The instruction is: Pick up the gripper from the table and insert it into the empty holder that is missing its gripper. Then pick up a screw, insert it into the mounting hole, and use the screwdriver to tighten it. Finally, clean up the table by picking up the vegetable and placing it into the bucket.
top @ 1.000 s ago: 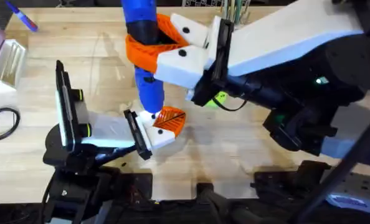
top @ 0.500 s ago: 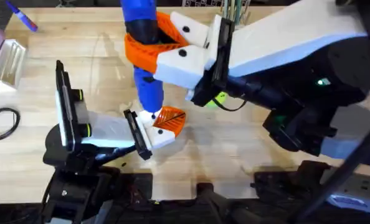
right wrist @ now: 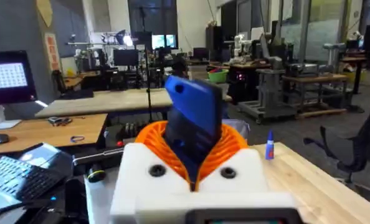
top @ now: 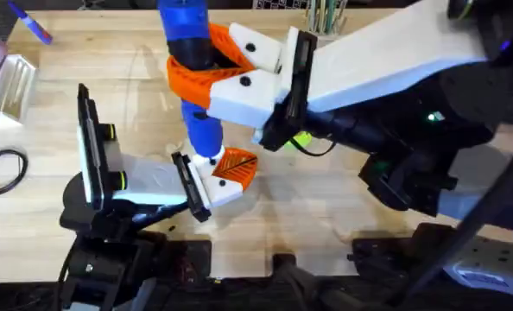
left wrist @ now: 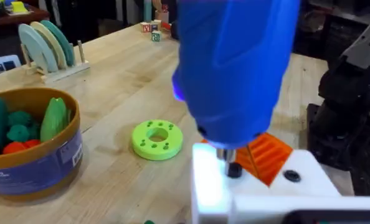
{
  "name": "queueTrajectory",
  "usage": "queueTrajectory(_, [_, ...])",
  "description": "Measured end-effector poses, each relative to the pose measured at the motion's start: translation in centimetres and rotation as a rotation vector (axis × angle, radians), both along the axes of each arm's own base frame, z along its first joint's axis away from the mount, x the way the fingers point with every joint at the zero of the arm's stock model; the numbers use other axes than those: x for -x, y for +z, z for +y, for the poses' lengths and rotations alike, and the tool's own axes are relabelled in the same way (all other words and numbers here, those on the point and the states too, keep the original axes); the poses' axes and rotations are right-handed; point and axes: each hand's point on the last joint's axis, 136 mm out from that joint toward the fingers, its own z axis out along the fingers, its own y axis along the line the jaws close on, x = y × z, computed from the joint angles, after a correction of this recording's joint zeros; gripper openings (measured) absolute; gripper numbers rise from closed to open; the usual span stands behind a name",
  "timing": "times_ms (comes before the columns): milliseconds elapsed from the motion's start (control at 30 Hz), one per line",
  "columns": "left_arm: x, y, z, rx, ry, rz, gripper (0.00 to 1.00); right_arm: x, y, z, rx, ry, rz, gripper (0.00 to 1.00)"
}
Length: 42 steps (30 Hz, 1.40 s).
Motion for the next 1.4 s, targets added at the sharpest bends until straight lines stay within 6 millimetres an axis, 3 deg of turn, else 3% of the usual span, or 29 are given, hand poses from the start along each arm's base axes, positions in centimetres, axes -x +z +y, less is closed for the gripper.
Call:
queueTrajectory(233, [0.0, 0.0, 0.0, 0.0, 0.0, 0.0, 0.009, 0.4, 1.5, -0.5, -0.052, -0.002, -0.05, 0.023])
queueTrajectory(1400, [0.0, 0.0, 0.0, 0.002, 0.0, 0.004, 0.009, 0.7, -0.3, 0.1, 0.027, 0.051, -0.018, 0.023])
